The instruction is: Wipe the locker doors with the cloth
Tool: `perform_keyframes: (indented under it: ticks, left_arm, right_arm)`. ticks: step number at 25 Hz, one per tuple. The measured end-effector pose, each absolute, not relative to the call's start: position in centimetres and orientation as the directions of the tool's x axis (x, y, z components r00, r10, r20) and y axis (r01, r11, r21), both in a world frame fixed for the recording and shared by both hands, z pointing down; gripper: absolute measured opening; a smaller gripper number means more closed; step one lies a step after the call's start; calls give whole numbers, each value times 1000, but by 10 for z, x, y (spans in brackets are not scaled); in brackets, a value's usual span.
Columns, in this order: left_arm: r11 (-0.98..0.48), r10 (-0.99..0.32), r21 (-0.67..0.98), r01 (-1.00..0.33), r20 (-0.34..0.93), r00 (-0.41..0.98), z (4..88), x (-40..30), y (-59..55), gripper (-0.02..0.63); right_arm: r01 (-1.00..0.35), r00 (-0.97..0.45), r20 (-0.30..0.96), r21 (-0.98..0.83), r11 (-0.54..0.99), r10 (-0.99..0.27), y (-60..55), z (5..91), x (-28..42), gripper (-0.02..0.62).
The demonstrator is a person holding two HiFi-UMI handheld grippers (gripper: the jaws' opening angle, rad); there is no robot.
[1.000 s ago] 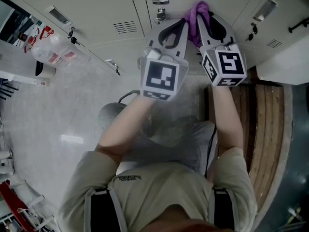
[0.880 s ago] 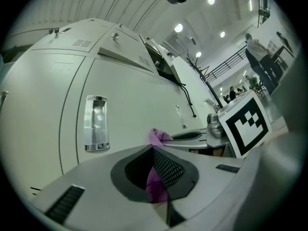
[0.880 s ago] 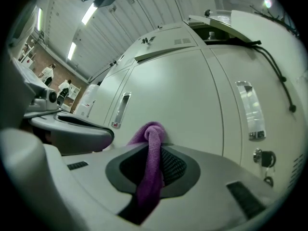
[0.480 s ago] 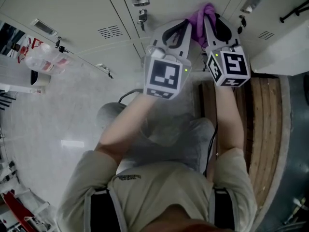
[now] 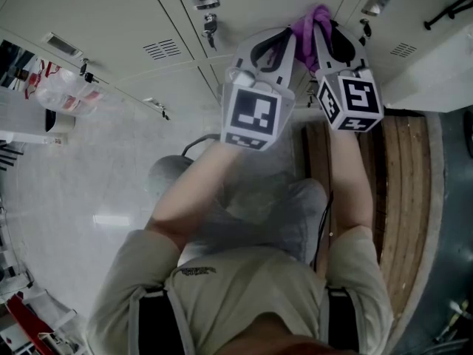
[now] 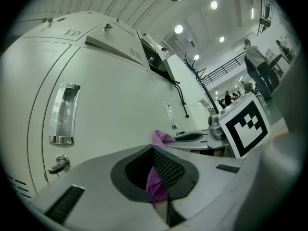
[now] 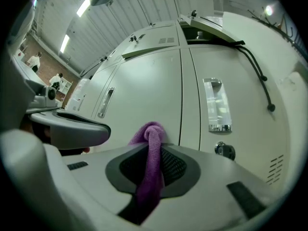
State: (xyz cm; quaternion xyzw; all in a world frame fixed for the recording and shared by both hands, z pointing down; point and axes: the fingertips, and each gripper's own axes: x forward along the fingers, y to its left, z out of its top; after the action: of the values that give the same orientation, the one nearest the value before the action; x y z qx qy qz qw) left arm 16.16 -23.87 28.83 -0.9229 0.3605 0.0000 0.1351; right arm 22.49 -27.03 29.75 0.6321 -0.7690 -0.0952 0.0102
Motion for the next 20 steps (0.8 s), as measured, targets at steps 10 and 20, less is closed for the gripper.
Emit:
perform_keyframes:
  ticks: [10, 20]
  left_arm:
    - [-697, -672, -253, -671, -98, 734, 276, 148, -236, 2]
    - [-649, -677, -317, -692, -175, 715, 235, 121, -220, 2]
  right_arm:
    - [-977, -201, -125, 98, 189, -972, -259, 283, 231, 55]
    - [-969, -242, -222, 113, 221, -945, -221, 234, 209, 55]
